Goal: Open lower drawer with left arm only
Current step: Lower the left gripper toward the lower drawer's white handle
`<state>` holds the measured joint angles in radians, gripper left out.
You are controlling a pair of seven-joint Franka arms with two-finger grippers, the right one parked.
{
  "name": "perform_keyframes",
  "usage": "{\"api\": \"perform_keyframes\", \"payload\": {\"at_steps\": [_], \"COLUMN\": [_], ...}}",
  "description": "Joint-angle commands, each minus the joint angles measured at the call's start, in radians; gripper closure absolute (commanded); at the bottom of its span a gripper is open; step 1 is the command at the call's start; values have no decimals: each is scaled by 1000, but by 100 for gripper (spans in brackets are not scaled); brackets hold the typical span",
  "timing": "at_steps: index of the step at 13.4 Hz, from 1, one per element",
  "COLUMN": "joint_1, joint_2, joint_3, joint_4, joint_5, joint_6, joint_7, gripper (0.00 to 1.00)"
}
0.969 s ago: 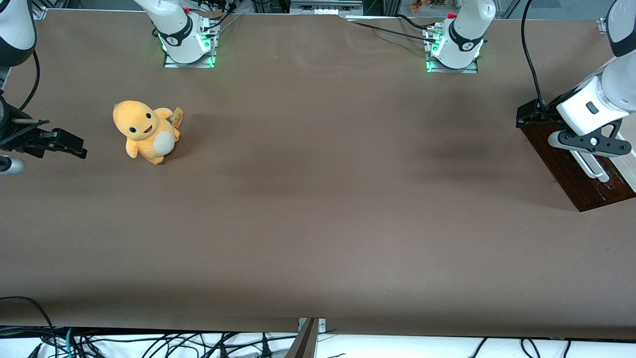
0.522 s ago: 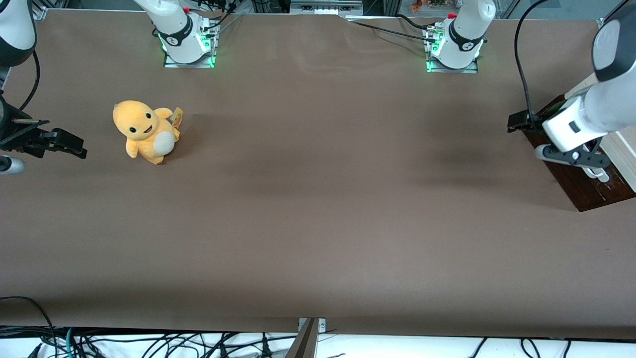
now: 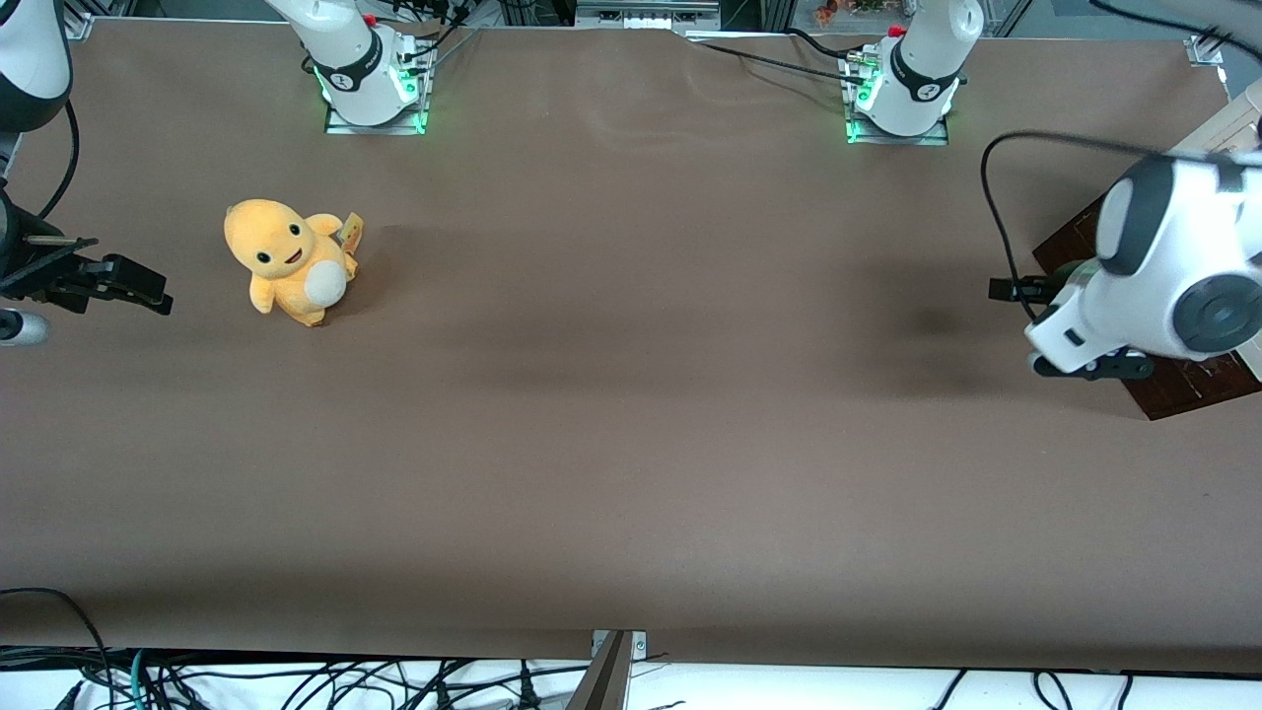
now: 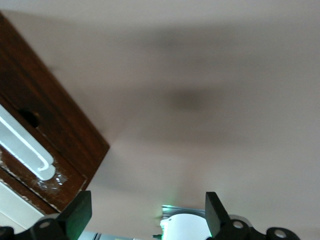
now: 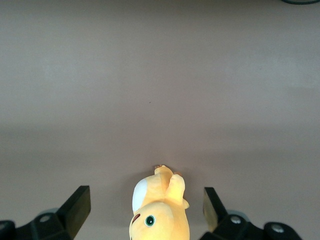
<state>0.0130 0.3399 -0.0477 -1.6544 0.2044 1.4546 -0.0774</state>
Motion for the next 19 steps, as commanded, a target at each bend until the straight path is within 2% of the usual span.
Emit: {"api": "perform_keyframes", "payload": {"at_steps": [1, 6, 9, 13, 14, 19], "joint_1": [-7, -8, -24, -27, -24, 2], "joint_2": [48, 163, 246, 346, 363, 436], "joint_3": [2, 3, 3, 5, 8, 22], "joint_4": [24, 25, 25, 25, 24, 24], "joint_5": [123, 392, 568, 752, 792, 891], "joint_6": [-20, -20, -54, -120, -132, -148], "joint_7": [-25, -117, -237, -347, -369, -432], "gripper": [0, 0, 0, 0, 0, 0]}}
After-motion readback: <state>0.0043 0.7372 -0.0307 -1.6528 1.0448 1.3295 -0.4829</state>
